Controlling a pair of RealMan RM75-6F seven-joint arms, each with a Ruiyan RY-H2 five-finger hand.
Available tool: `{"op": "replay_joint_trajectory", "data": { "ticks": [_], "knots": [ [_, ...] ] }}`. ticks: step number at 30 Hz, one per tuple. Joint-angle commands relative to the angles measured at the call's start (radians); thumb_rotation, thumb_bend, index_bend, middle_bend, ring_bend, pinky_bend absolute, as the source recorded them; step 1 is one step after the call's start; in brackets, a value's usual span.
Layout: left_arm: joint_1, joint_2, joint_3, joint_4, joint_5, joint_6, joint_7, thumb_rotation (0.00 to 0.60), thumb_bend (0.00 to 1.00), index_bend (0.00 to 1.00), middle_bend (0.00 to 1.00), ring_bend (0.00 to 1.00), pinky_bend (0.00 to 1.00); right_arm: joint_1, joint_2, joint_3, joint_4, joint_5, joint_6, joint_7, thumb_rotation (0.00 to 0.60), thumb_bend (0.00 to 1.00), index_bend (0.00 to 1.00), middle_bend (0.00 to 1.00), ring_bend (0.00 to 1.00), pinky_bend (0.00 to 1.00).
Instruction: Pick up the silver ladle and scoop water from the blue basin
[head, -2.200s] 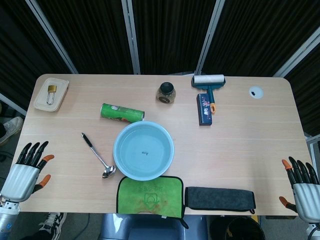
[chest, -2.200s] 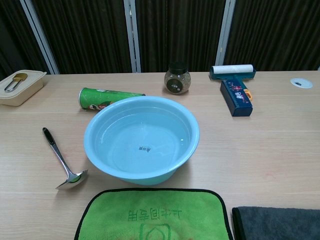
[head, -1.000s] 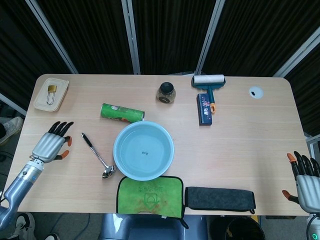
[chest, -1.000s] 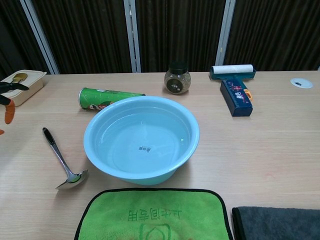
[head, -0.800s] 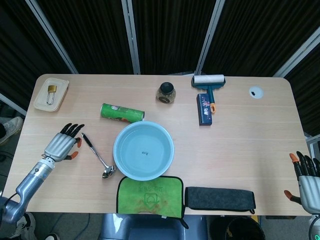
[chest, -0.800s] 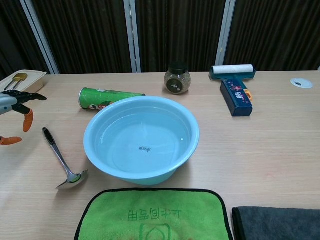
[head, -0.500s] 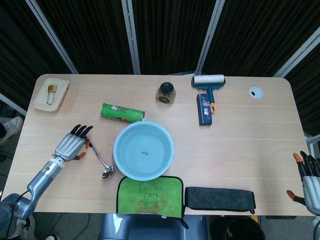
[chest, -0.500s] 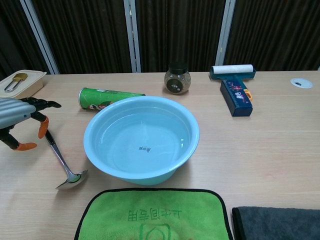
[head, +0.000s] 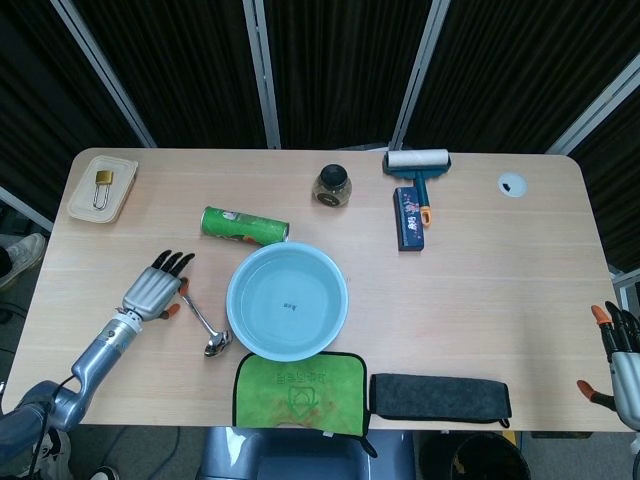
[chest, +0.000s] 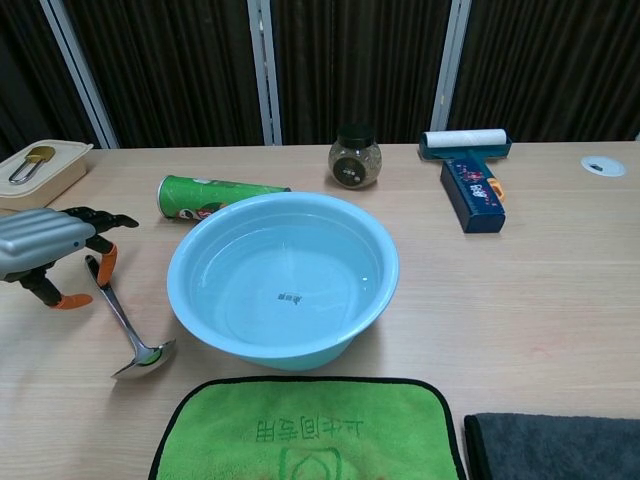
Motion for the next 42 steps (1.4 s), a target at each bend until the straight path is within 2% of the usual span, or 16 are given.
{"op": "replay_joint_trajectory", "data": {
  "ticks": [1,14,33,42],
  "knots": [
    [-0.012,-0.018,-0.003,0.02,-0.006,-0.01,-0.003,0.6,0.32,0.45,0.0,0.0,0.0,0.0,0.001,0.001,0.001,0.003,0.0,0.003,0.6,0.0,0.0,0.0,0.0,0.0],
    [-0.051,-0.083,0.011,0.083,-0.007,-0.052,-0.032,0.6,0.32,0.46,0.0,0.0,0.0,0.001,0.007,0.01,0.007,0.025,-0.004,0.015,0.6,0.0,0.0,0.0,0.0,0.0],
    [-0.041,-0.05,0.015,0.057,-0.033,-0.044,-0.013,0.6,0.34,0.53,0.0,0.0,0.0,0.002,0.002,0.014,0.01,0.027,0.001,0.009,0.6,0.0,0.0,0.0,0.0,0.0],
    [-0.041,-0.048,0.016,0.055,-0.038,-0.044,-0.017,0.6,0.34,0.45,0.0,0.0,0.0,0.005,-0.002,0.014,0.01,0.03,-0.006,0.0,0.6,0.0,0.0,0.0,0.0,0.0]
  ]
}}
